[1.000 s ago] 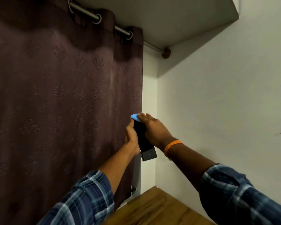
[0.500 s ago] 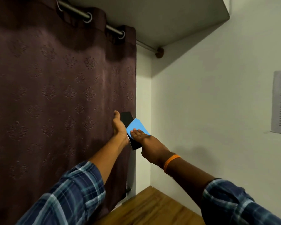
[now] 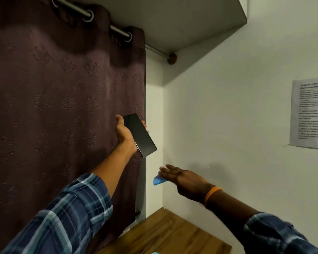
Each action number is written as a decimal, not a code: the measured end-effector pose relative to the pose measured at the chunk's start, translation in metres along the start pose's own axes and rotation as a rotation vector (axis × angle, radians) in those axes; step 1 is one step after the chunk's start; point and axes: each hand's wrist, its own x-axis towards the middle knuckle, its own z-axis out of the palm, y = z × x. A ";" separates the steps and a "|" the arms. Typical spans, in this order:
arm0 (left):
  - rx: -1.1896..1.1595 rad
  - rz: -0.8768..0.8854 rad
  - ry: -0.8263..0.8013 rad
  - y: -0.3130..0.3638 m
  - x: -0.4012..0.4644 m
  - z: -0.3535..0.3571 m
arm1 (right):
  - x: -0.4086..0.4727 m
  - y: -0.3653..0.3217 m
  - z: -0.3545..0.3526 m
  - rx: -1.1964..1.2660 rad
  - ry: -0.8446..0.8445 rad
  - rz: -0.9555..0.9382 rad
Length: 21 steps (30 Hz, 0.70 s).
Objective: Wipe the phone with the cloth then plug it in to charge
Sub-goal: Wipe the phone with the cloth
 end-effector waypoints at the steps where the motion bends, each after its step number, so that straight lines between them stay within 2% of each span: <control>1: 0.003 0.001 -0.010 0.005 0.000 -0.001 | -0.001 0.003 -0.003 0.050 0.045 0.064; 5: 0.004 -0.013 -0.068 0.010 -0.009 -0.006 | 0.011 0.005 -0.029 0.242 0.288 0.280; 9: 0.011 -0.055 -0.066 0.002 -0.021 -0.015 | 0.039 -0.005 -0.063 0.322 0.513 0.328; 12: 0.036 -0.056 -0.013 -0.009 -0.031 -0.022 | 0.068 -0.016 -0.084 0.338 0.609 0.312; 16: 0.062 -0.083 -0.040 -0.022 -0.039 -0.025 | 0.098 -0.035 -0.097 0.254 0.574 0.250; 21: -0.026 -0.056 -0.114 -0.022 -0.044 -0.025 | 0.114 -0.061 -0.073 0.181 0.313 0.151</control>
